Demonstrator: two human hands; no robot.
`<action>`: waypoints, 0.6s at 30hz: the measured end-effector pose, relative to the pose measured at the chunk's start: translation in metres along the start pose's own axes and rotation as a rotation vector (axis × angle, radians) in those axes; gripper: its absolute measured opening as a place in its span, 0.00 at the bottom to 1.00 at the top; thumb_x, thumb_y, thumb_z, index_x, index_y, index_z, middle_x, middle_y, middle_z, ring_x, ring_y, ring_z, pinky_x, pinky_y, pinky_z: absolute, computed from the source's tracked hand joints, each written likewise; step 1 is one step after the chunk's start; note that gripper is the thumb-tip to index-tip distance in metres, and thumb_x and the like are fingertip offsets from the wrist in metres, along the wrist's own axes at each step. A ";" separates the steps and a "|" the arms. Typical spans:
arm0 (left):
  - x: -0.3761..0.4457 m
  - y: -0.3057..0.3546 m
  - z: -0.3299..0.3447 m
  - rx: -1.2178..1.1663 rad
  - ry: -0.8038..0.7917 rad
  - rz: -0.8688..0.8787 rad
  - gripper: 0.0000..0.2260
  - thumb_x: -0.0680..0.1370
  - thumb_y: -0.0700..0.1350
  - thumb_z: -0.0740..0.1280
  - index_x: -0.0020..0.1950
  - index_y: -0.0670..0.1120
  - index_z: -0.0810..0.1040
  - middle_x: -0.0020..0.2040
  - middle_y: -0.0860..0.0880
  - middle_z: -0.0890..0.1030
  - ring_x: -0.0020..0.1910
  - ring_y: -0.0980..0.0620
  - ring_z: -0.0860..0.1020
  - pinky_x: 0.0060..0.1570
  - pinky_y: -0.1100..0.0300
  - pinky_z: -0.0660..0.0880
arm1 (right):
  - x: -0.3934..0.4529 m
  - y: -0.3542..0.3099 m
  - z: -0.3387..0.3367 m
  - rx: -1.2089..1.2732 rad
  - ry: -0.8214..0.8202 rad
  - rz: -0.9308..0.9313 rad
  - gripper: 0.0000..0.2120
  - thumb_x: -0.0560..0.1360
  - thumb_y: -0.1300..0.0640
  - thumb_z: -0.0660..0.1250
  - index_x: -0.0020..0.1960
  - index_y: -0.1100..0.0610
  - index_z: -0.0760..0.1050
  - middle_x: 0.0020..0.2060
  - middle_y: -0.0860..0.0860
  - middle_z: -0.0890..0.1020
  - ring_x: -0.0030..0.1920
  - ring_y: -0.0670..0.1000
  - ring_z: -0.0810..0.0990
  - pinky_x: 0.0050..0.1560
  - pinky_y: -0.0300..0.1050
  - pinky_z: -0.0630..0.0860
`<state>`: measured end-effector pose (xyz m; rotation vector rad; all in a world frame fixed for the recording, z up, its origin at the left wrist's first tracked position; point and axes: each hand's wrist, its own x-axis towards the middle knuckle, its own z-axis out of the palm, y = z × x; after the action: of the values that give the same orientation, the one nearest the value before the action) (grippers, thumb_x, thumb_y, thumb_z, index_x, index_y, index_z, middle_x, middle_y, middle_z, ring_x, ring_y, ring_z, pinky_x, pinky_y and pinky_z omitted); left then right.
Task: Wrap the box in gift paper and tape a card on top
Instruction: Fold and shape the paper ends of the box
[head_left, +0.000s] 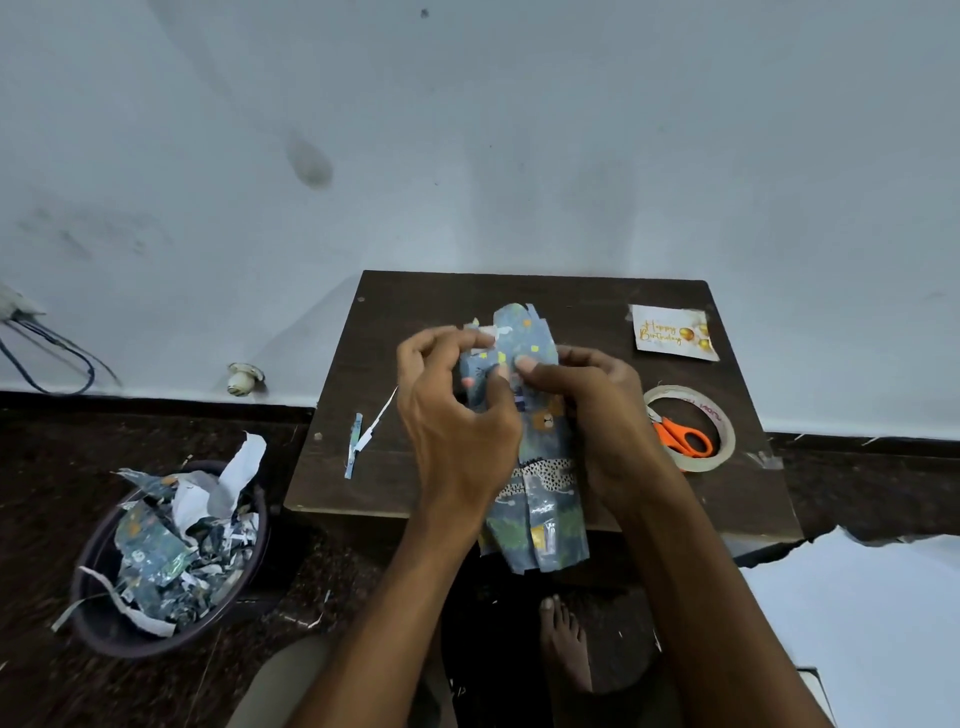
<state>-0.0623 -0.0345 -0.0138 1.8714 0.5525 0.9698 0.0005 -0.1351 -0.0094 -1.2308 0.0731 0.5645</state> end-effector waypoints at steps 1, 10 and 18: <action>0.000 0.004 -0.001 -0.056 0.024 0.047 0.15 0.72 0.34 0.73 0.57 0.45 0.80 0.60 0.44 0.74 0.57 0.56 0.77 0.51 0.69 0.74 | 0.000 -0.004 -0.002 0.057 -0.012 -0.073 0.27 0.66 0.66 0.80 0.63 0.66 0.76 0.51 0.63 0.86 0.50 0.63 0.86 0.51 0.56 0.84; 0.014 0.016 -0.005 -0.631 -0.149 0.037 0.27 0.74 0.39 0.70 0.71 0.35 0.67 0.60 0.42 0.78 0.57 0.48 0.79 0.53 0.56 0.76 | -0.006 -0.025 -0.001 -0.039 -0.099 -0.600 0.41 0.58 0.71 0.80 0.69 0.66 0.70 0.61 0.63 0.81 0.59 0.58 0.83 0.58 0.62 0.80; 0.016 0.014 -0.008 -0.719 -0.283 -0.121 0.21 0.74 0.36 0.66 0.67 0.38 0.71 0.55 0.42 0.80 0.51 0.50 0.80 0.47 0.57 0.78 | -0.007 -0.020 -0.010 -0.181 -0.148 -0.564 0.38 0.59 0.69 0.79 0.68 0.61 0.72 0.61 0.58 0.82 0.63 0.58 0.81 0.60 0.71 0.77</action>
<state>-0.0601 -0.0256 0.0067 1.2738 0.1106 0.6800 0.0064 -0.1513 0.0068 -1.3091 -0.4468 0.1676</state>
